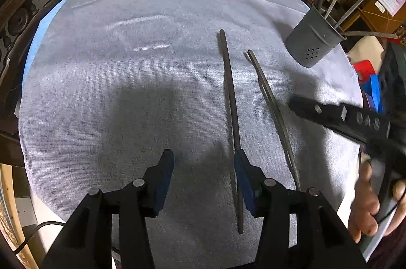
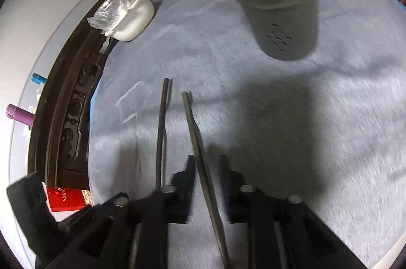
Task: Organize utensils
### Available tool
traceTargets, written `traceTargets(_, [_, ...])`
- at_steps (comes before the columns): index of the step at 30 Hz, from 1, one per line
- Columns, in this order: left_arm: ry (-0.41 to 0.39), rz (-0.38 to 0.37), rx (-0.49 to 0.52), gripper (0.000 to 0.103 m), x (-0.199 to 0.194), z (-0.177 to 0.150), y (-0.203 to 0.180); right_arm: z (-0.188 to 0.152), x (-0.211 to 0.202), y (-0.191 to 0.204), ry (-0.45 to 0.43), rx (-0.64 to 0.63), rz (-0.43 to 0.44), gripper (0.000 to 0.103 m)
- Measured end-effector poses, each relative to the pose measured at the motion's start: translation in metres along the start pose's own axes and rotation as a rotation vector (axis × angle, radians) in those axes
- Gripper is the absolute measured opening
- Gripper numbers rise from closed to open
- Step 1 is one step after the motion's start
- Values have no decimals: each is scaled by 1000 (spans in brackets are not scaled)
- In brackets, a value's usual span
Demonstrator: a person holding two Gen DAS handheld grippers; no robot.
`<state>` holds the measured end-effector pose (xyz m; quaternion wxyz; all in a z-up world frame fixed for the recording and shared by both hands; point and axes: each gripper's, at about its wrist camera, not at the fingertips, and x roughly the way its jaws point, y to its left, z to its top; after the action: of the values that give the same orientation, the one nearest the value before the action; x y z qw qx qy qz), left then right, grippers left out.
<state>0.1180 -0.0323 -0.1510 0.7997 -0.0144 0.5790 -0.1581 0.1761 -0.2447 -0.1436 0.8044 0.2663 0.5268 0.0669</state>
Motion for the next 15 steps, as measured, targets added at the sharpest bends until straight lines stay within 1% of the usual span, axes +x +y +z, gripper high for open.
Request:
traceTargets(1, [1,-1,-1,50,0,-1,1,1,1,0,4,0,0,47])
traceTargets(2, [3,-1,-3,50,0,0,4,3,3,2,3,2,10,59])
traceTargets(3, [5,-1,-6,50,-1,-1,6,6,4,5,-10,-2,18,59])
traceTargets(4, [6,1,-8,50,-1,-1,7,8,6,9,-10,-20,-3,57])
traceTargets(5, [8,3,-11,50,-1,0,9,11,10,13,1,-37,-29,48])
traceTargets(6, [8,3,-15,50,-2,-1,12,14,16,16,20,-53,-54,33])
traceTargets(8, [4,1,-19,50,-4,-2,17,18,24,23,31,-73,-78,33])
traceTargets(10, [0,2,-20,50,-6,-3,20,22,28,28,23,-98,-119,31])
traceTargets(12, [-1,-1,-24,50,-7,-4,21,26,34,32,30,-122,-149,23])
traceTargets(13, [-2,-1,-26,50,-8,-4,22,27,36,33,39,-129,-161,21])
traceTargets(15, [-4,-2,-28,50,-9,-5,23,30,40,34,28,-134,-183,16])
